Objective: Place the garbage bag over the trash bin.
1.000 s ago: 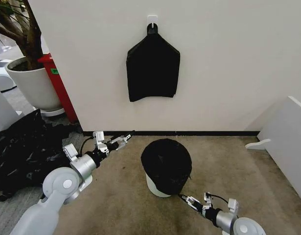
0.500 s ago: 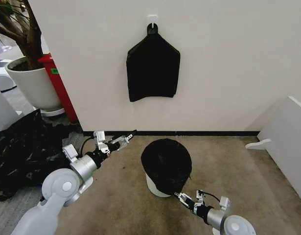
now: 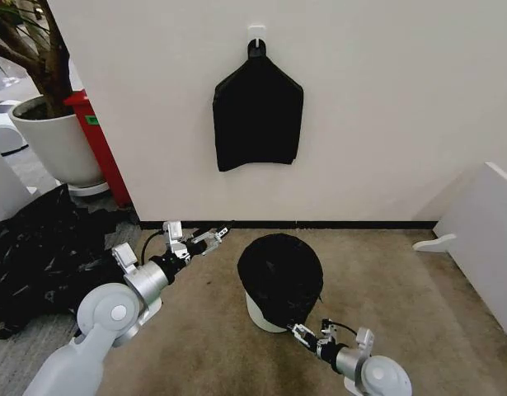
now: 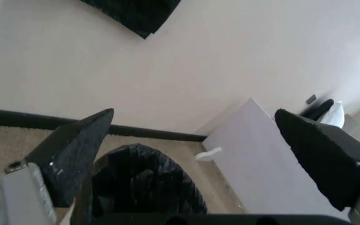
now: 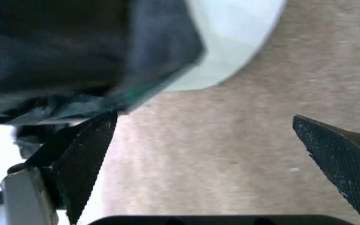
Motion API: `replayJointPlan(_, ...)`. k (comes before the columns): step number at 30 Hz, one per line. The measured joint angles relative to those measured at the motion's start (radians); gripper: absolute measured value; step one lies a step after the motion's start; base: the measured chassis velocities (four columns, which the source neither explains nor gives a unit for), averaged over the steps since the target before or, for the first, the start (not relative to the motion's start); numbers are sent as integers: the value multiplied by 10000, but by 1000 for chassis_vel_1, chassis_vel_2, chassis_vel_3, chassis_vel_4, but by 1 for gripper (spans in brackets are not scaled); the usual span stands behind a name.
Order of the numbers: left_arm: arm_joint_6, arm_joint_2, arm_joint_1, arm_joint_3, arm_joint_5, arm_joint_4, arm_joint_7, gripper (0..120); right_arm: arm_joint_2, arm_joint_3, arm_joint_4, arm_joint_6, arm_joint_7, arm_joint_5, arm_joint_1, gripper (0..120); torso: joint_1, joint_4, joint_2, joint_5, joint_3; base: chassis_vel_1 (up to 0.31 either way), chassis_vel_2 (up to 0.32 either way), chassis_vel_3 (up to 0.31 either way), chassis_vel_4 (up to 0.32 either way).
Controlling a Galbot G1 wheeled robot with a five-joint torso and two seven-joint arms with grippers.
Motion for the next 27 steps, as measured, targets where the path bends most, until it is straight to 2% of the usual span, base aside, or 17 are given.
replayJointPlan(3,-23,-91,-69,26,36,74,2,100,148,-105,-450,300,93,-866,105,100,0,0,-1,1,0,0,0,0,0)
replayJointPlan(6,-30,-108,-113,29,42,95,0,100,234,-74,-507,448,238,-1002,115,100,0,0,-1,4,0,0,0,0,0)
replayJointPlan(10,-32,-77,-98,-17,35,83,17,100,8,65,319,466,72,-749,-273,100,0,0,0,1,0,0,0,0,0)
replayJointPlan(12,-40,-46,-45,-80,34,71,50,100,-298,186,1200,365,-40,-124,-666,100,0,-1,0,-2,-2,0,0,0,0)
replayJointPlan(17,-85,-64,29,-95,58,69,77,100,-371,99,2101,197,439,839,-747,100,0,0,1,-2,-2,0,0,0,0)
replayJointPlan(21,-95,-75,29,-70,73,74,78,100,-207,34,1986,193,695,1007,-488,100,0,0,1,2,-2,0,0,0,0)
replayJointPlan(27,-103,19,37,-28,67,74,78,100,107,-46,999,261,994,933,113,100,0,1,1,2,-1,0,0,0,0)
